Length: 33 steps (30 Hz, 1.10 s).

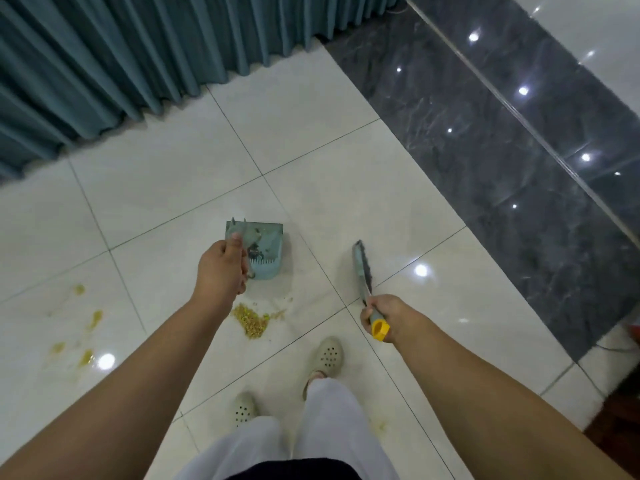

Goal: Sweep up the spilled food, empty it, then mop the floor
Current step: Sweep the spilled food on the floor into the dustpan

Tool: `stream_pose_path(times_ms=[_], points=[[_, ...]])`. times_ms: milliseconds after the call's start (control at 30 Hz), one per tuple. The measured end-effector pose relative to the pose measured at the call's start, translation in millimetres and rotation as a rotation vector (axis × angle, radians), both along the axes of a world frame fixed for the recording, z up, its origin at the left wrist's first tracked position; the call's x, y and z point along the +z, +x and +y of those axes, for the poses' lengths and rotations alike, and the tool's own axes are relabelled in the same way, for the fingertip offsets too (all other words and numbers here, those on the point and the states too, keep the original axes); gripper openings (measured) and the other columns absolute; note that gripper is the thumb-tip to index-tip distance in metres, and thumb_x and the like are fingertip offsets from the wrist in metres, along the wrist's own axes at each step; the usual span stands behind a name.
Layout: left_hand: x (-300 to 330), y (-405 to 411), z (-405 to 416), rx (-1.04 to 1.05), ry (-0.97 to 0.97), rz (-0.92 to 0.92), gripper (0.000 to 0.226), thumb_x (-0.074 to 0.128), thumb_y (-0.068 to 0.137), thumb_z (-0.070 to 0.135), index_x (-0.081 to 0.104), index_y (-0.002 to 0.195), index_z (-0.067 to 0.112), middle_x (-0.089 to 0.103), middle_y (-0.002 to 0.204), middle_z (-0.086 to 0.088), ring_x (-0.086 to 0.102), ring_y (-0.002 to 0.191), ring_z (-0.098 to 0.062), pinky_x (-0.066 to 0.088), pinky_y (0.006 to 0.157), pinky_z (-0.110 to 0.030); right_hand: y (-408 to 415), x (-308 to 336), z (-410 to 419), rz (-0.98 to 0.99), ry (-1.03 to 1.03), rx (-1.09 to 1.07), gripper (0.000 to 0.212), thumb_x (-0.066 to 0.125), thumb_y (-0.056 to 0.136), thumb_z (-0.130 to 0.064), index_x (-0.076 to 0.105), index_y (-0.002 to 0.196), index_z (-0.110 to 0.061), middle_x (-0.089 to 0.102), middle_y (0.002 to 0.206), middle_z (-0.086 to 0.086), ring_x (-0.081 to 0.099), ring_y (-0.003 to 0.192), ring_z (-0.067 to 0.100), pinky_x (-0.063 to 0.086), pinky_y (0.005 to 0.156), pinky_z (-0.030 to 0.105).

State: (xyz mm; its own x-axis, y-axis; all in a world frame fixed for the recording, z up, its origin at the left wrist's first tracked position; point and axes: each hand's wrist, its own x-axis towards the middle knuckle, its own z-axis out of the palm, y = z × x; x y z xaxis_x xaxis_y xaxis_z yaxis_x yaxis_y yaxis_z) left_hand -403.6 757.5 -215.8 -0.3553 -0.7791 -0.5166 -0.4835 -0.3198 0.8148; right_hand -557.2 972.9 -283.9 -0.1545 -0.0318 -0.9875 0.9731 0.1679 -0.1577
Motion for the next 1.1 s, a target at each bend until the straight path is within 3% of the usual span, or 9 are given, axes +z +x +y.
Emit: stream_pose_path(times_ms=[133, 233, 333, 467, 667, 867, 1100], points=[[1.1, 43.0, -11.8, 0.037, -0.002, 0.018, 0.044, 0.040, 0.097, 0.045, 0.053, 0.073, 0.011, 0.048, 0.045, 0.006, 0.036, 0.033, -0.008, 0.029, 0.033, -0.017, 48.9, -1.4, -30.5, -0.026, -0.039, 0.078, 0.012, 0.036, 0.099, -0.004, 0.041, 0.110, -0.007, 0.036, 0.069, 0.008, 0.033, 0.021, 0.010, 0.035, 0.028, 0.011], [1.9, 75.8, -22.5, 0.079, 0.011, 0.040, 0.043, 0.040, 0.097, 0.044, 0.053, 0.072, 0.012, 0.047, 0.046, 0.007, 0.036, 0.034, -0.007, 0.029, 0.033, -0.017, 86.4, -2.1, -48.0, -0.066, -0.082, 0.129, 0.004, 0.039, 0.099, -0.005, 0.042, 0.097, -0.007, 0.036, 0.068, 0.007, 0.034, 0.021, 0.011, 0.035, 0.028, 0.011], [1.0, 108.1, -30.2, 0.092, 0.008, 0.046, 0.044, 0.040, 0.097, 0.045, 0.053, 0.074, 0.010, 0.047, 0.047, 0.005, 0.036, 0.033, -0.007, 0.030, 0.035, -0.017, 125.8, -2.2, -62.6, -0.094, -0.101, 0.181, 0.009, 0.041, 0.099, -0.007, 0.042, 0.091, -0.007, 0.038, 0.063, 0.007, 0.034, 0.022, 0.011, 0.035, 0.028, 0.011], [0.9, 146.0, -37.5, 0.095, -0.004, 0.022, 0.045, 0.039, 0.097, 0.046, 0.053, 0.077, 0.009, 0.047, 0.052, 0.000, 0.036, 0.031, -0.006, 0.031, 0.035, -0.018, 165.1, 4.9, -72.7, -0.145, -0.134, 0.212, 0.016, 0.041, 0.100, -0.009, 0.042, 0.084, -0.005, 0.041, 0.038, 0.005, 0.034, 0.022, 0.011, 0.033, 0.026, 0.011], [5.4, 177.3, -42.9, 0.147, 0.031, 0.061, 0.045, 0.041, 0.096, 0.047, 0.049, 0.068, 0.013, 0.043, 0.055, -0.003, 0.035, 0.034, -0.009, 0.029, 0.033, -0.016, 190.1, 22.4, -74.3, -0.152, -0.178, 0.161, 0.024, 0.040, 0.100, -0.010, 0.038, 0.076, -0.006, 0.037, 0.036, 0.005, 0.034, 0.020, 0.011, 0.031, 0.025, 0.010], [7.8, 168.8, -37.8, 0.175, 0.061, 0.056, 0.045, 0.044, 0.094, 0.048, 0.047, 0.064, 0.015, 0.042, 0.053, -0.004, 0.035, 0.034, -0.011, 0.029, 0.032, -0.015, 180.2, 31.2, -58.6, -0.066, -0.169, 0.049, 0.018, 0.036, 0.096, -0.002, 0.040, 0.079, -0.006, 0.037, 0.041, 0.006, 0.035, 0.022, 0.011, 0.033, 0.026, 0.010], [6.2, 111.3, -28.4, 0.163, 0.041, 0.046, 0.044, 0.042, 0.095, 0.050, 0.049, 0.073, 0.012, 0.042, 0.054, -0.006, 0.035, 0.027, -0.007, 0.029, 0.031, -0.011, 95.8, 36.8, -31.4, 0.075, -0.160, -0.111, 0.014, 0.031, 0.096, 0.000, 0.039, 0.085, -0.003, 0.032, 0.063, 0.006, 0.033, 0.020, 0.010, 0.032, 0.026, 0.010]])
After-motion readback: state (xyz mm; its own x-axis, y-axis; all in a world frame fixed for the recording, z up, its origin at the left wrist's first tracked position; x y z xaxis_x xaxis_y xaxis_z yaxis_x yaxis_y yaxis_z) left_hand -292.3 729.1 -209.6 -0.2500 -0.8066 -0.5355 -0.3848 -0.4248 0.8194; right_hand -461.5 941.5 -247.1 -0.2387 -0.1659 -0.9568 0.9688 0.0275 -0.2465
